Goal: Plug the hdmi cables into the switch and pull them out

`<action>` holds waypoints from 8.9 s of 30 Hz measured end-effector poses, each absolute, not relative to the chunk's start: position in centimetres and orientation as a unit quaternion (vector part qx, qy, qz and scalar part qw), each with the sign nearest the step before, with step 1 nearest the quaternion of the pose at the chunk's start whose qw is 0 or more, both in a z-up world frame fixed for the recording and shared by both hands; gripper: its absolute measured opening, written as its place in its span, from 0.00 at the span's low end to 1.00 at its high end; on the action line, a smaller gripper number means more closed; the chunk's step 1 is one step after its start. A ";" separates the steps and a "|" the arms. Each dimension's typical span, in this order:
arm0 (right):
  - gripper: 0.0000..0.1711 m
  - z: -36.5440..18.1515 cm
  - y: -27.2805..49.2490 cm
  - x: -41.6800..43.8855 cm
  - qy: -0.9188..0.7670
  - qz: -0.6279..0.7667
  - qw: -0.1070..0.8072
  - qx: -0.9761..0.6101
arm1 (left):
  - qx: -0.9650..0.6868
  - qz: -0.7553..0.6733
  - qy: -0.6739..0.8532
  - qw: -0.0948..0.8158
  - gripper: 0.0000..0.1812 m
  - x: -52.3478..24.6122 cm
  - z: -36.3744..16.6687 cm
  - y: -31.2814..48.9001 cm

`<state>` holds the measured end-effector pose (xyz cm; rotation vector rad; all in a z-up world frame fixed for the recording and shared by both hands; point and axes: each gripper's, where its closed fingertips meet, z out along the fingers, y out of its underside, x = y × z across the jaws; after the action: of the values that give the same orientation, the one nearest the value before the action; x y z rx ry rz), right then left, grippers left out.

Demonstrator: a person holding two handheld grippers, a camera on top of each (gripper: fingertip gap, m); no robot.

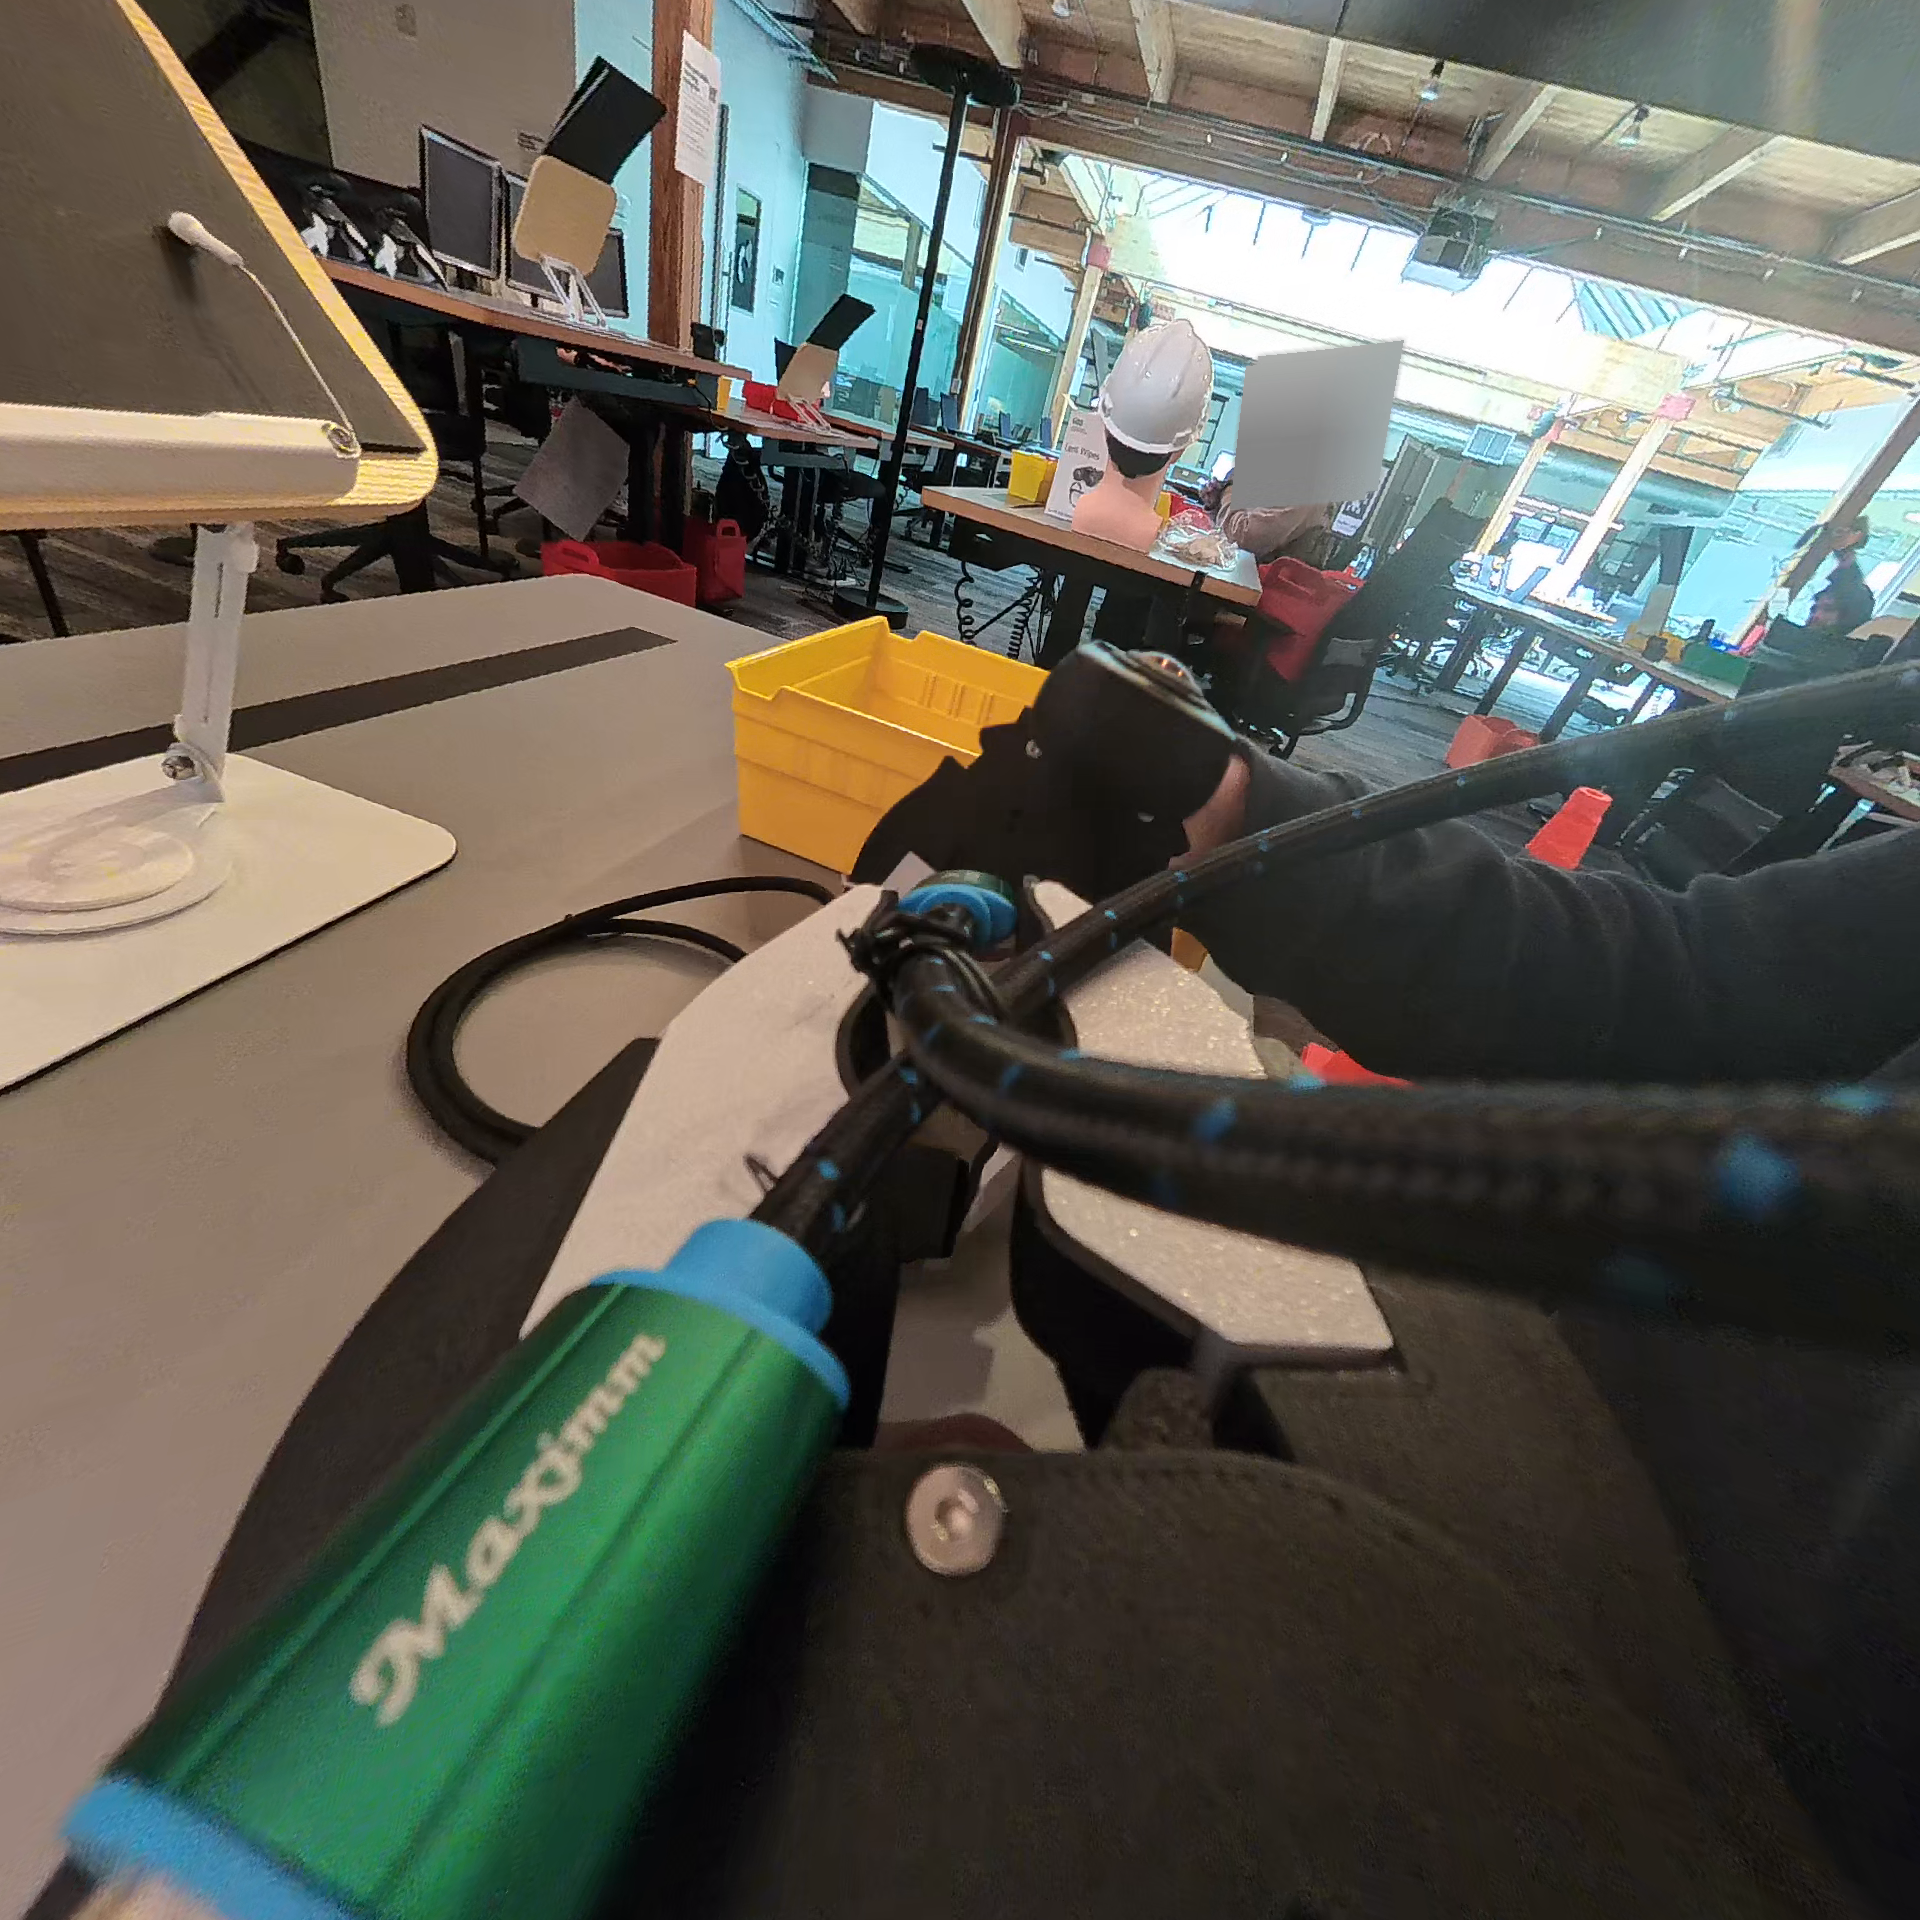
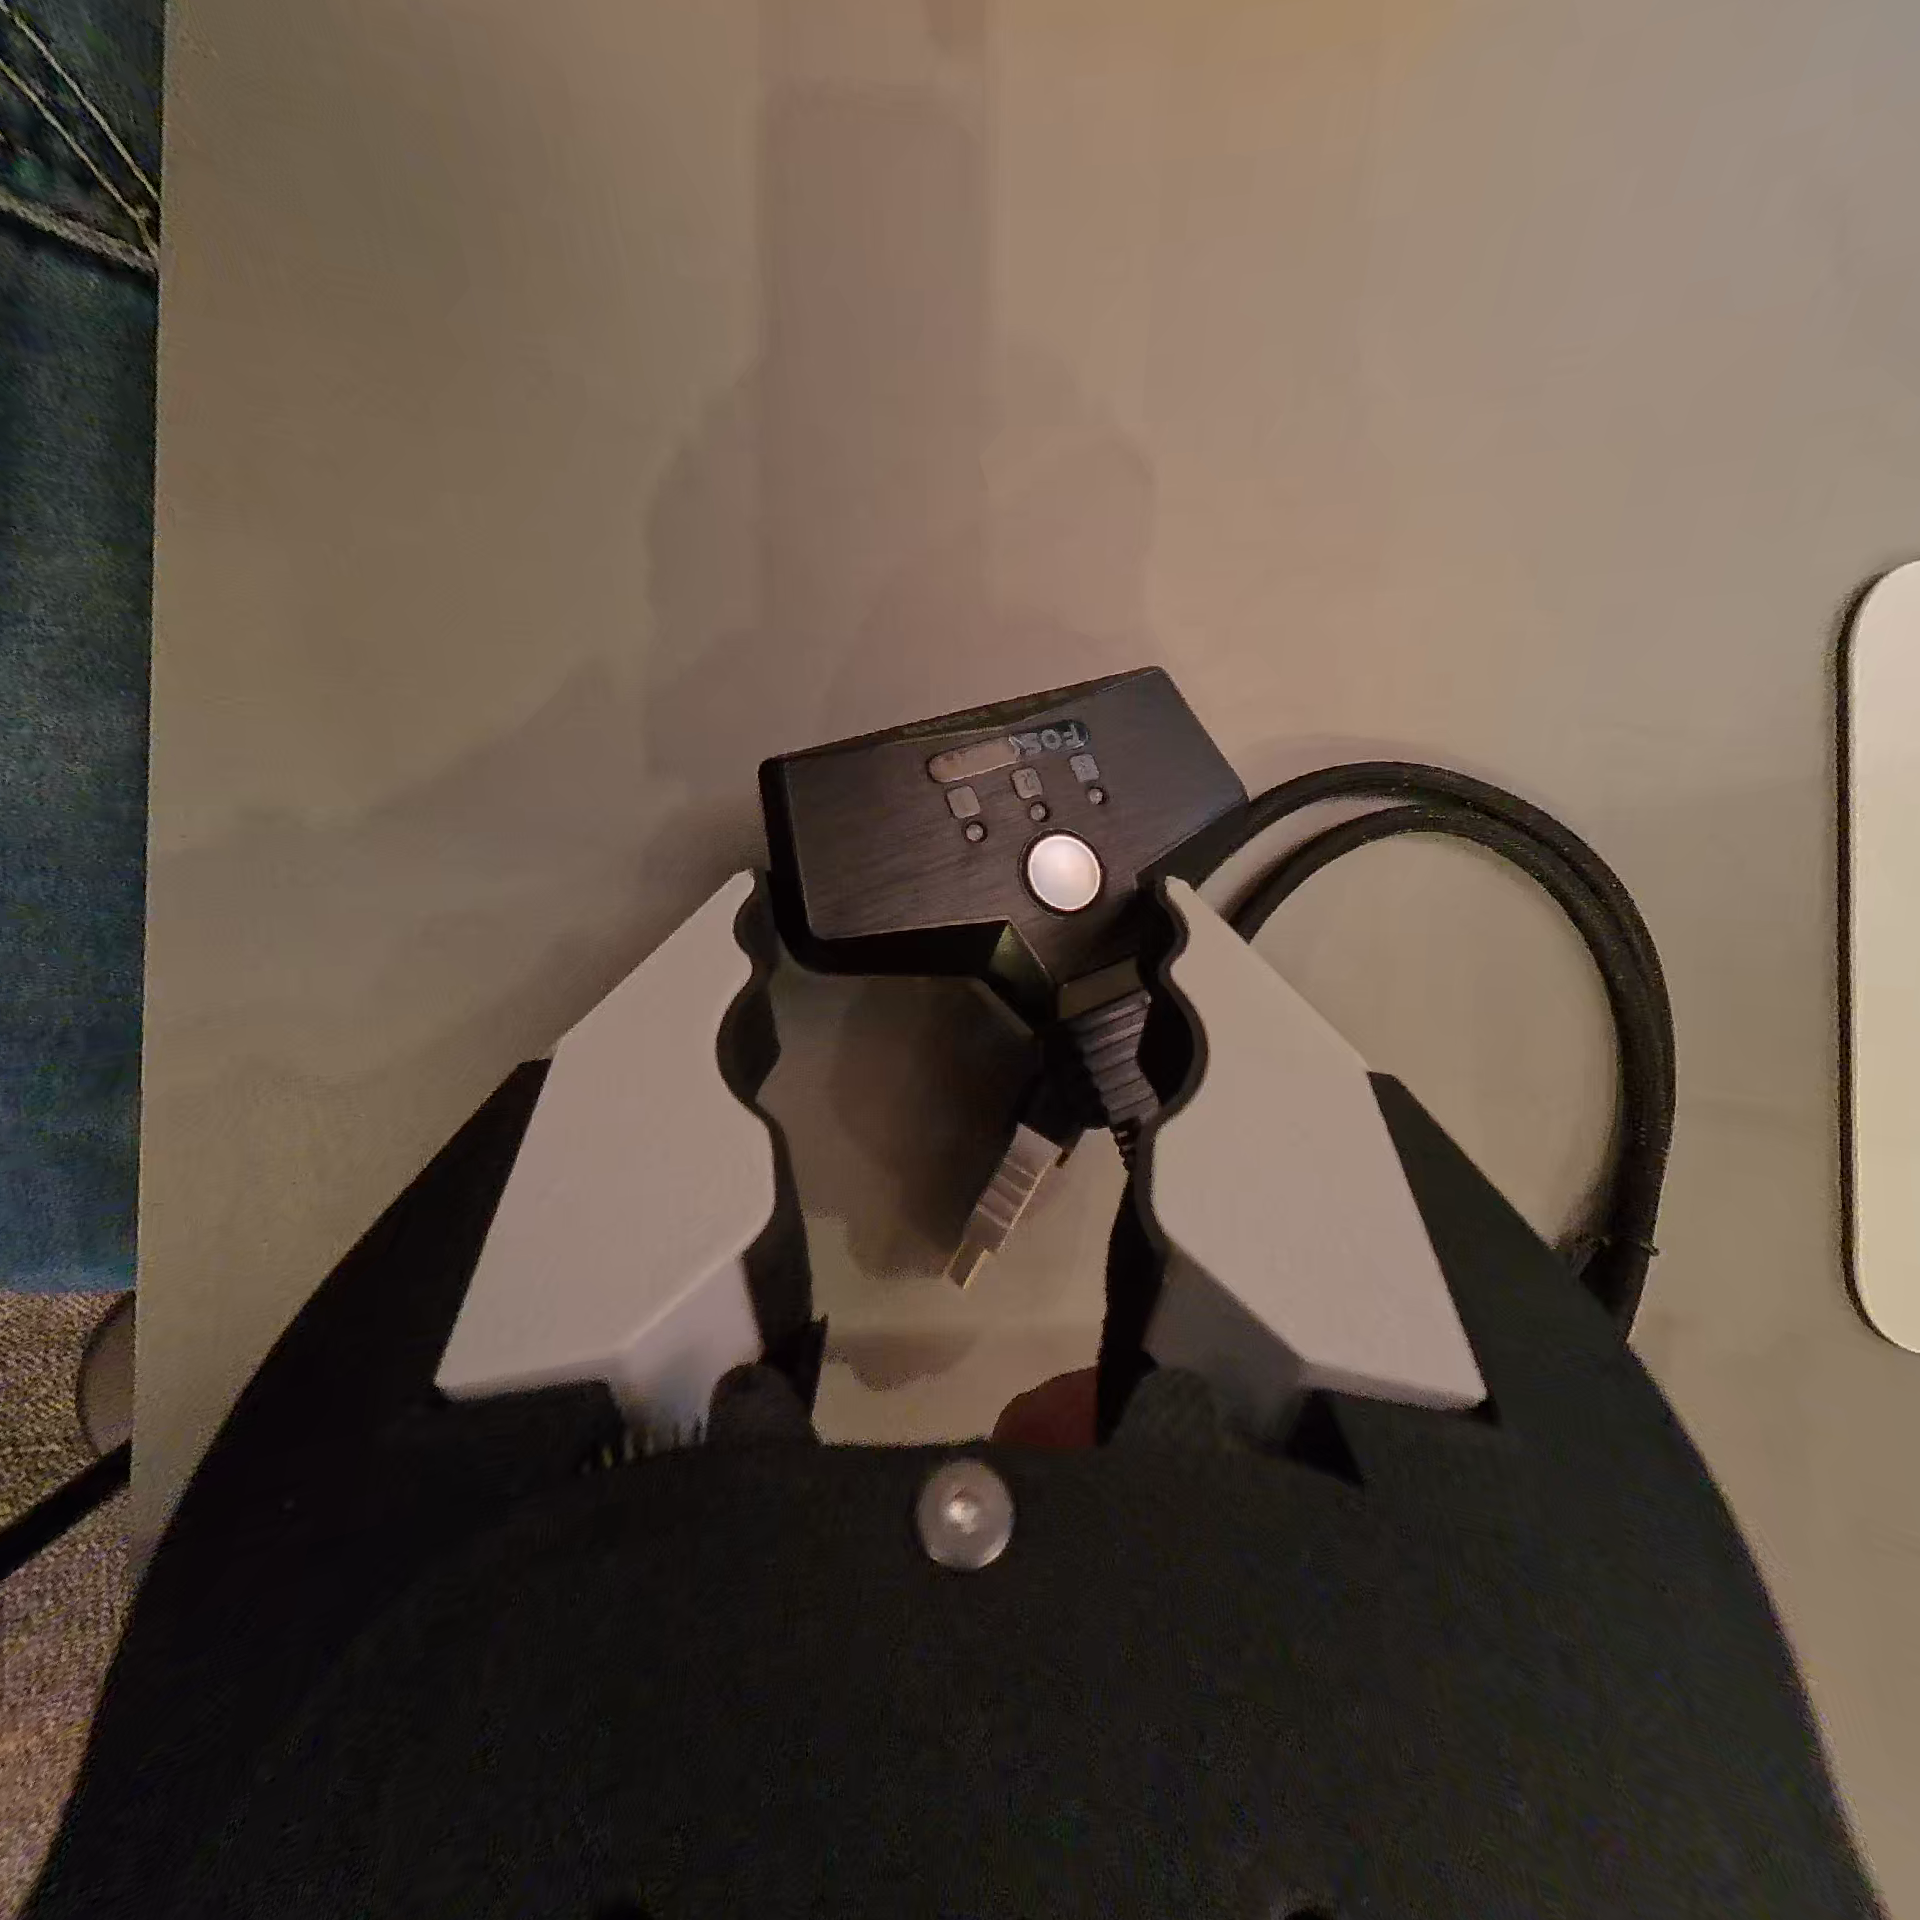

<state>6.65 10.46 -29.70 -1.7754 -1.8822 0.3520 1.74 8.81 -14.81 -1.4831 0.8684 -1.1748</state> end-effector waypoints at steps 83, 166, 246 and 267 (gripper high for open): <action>0.46 -19.8 10.1 3.2 -0.512 0.444 0.331 -0.656 | -0.610 -0.407 0.424 0.531 0.12 0.9 -15.8 8.2; 0.46 -18.7 9.4 3.5 -0.522 0.420 0.366 -0.646 | -0.583 -0.449 0.411 0.539 0.13 1.5 -15.1 7.4; 0.46 -21.7 14.9 5.6 -0.413 0.343 0.430 -0.726 | -0.757 -0.289 0.435 0.394 0.22 -2.3 -22.2 8.8; 0.46 -25.7 17.0 6.8 -0.378 0.305 0.437 -0.757 | -0.882 0.098 0.321 0.331 0.23 -30.0 -17.2 11.3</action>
<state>6.84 16.98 -25.72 -1.8830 -0.9390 0.7586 -30.04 11.29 -17.24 -2.3064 0.8392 0.2550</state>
